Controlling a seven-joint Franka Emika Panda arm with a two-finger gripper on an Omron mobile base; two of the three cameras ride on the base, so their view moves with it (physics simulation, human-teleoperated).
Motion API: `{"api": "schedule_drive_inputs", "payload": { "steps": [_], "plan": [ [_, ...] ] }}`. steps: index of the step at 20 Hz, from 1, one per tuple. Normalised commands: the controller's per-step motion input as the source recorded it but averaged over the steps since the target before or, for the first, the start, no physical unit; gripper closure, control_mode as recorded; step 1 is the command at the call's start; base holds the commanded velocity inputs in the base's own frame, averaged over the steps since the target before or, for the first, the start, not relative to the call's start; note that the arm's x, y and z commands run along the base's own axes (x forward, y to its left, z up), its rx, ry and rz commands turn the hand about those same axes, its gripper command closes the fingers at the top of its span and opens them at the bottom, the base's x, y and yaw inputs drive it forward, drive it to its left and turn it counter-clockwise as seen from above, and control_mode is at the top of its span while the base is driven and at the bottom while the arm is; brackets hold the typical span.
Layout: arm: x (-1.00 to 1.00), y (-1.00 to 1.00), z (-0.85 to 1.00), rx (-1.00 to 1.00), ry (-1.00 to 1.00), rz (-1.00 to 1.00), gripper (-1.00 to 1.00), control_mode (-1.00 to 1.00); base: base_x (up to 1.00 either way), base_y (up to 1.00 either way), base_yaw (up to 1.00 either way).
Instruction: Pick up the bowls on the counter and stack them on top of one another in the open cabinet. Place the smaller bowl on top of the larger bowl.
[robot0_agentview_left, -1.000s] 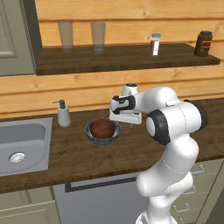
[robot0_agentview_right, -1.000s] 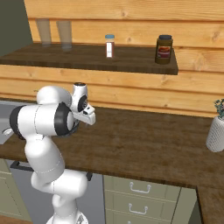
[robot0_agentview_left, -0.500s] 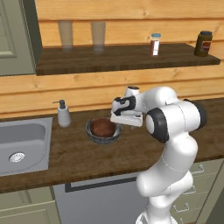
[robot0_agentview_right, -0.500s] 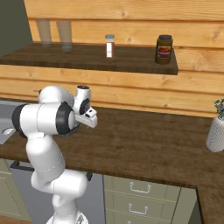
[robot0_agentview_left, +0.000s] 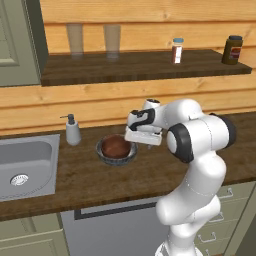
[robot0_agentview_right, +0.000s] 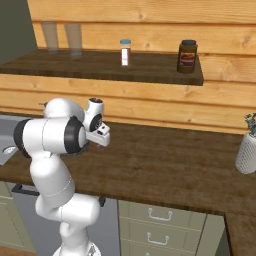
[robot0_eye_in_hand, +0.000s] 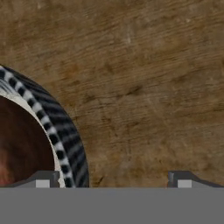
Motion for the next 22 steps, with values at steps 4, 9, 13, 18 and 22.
{"api": "schedule_drive_inputs", "payload": {
  "steps": [4,9,13,18,22],
  "plan": [
    [-0.02,0.15,-0.01,0.0,-0.03,0.11,-1.0,-1.0,0.0,0.0,0.0],
    [-0.04,0.0,-0.14,0.0,-0.06,0.08,-1.0,-1.0,0.0,0.0,0.0],
    [-0.11,0.0,-0.26,0.02,-0.13,0.1,-1.0,-1.0,0.0,0.0,0.0],
    [-0.13,0.0,-0.33,-0.03,-0.05,0.09,-1.0,-1.0,0.0,0.0,0.0],
    [-0.07,0.09,-0.02,-0.11,0.0,0.05,-1.0,-1.0,0.0,0.0,0.0]
  ]
}}
